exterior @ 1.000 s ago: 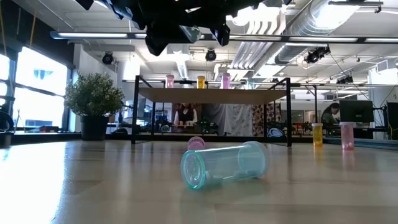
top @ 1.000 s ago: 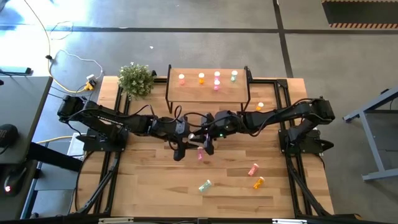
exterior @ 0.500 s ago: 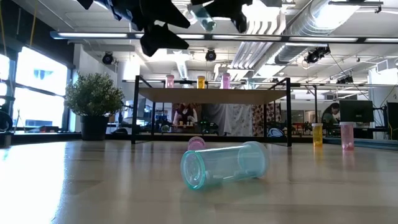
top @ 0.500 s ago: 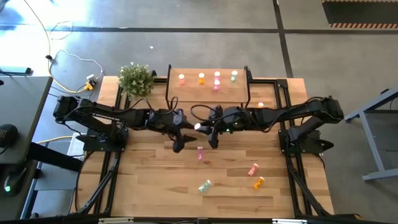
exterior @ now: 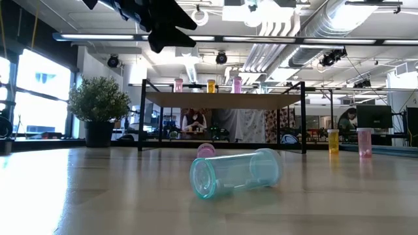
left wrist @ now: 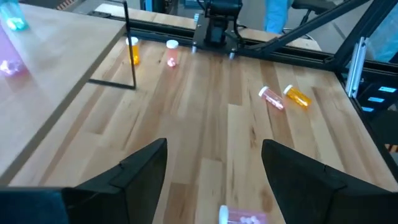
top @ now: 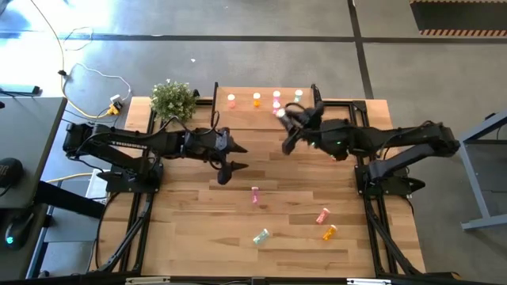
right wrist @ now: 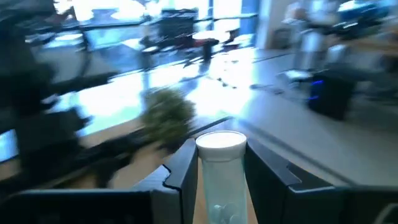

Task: Pick and place medicine bottles onto shelf by color
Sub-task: Put the left blue pill bottle on the shelf aligned with the other blue pill bottle

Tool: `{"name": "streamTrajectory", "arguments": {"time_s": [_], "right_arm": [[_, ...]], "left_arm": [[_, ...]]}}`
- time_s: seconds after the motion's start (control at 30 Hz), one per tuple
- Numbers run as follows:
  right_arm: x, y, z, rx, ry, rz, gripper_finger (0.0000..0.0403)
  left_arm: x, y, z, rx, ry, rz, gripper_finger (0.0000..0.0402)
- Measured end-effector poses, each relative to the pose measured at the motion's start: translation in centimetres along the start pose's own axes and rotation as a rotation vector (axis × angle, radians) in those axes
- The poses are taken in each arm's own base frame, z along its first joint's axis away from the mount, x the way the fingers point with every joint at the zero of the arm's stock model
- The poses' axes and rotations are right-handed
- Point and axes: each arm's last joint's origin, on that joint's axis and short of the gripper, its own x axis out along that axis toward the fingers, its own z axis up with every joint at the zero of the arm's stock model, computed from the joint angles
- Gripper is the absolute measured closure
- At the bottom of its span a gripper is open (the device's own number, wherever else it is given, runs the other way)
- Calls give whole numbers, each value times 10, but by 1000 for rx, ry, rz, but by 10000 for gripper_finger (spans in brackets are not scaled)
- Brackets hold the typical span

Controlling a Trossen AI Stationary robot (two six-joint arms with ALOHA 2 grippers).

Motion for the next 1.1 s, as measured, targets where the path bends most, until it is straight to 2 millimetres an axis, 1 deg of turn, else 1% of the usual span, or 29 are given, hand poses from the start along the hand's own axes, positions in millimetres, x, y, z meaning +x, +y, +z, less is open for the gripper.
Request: {"name": "streamTrajectory", "arguments": {"time_s": [0.1, 0.17, 0.2, 0.3, 0.33, 0.4, 0.67, 0.77, 0.87, 1.0, 1.1], "right_arm": [[-7, -12, 3, -33, 5, -135, 302], [-10, -20, -1, -35, 34, -219, 302], [-10, -23, -5, -21, 43, -260, 302], [-5, -34, -32, 25, 76, -349, 302], [-4, -37, -43, 48, 85, -358, 302], [-1, -41, -56, 115, 65, -355, 302], [5, -48, -99, 270, -135, -298, 301], [4, -49, -117, 269, -210, -258, 301], [3, -50, -127, 242, -264, -228, 301], [9, -48, -138, 156, -235, -246, 301], [17, -47, -147, 131, -205, -276, 301]], "left_arm": [[0, 3, 0, 0, -1, 10, 151], [0, 5, 1, -4, -1, 17, 151], [0, 6, 1, -5, -2, 21, 151], [0, 11, 1, -12, -4, 34, 151], [0, 12, 1, -15, -3, 40, 151], [0, 16, 1, -13, 8, 51, 151], [-1, 29, 0, 50, 27, 93, 151], [-1, 34, 0, 61, 26, 109, 151], [-2, 37, 0, 57, 25, 119, 151], [-2, 39, 2, 55, 13, 124, 151], [-2, 38, 2, 58, 8, 124, 151]]}}
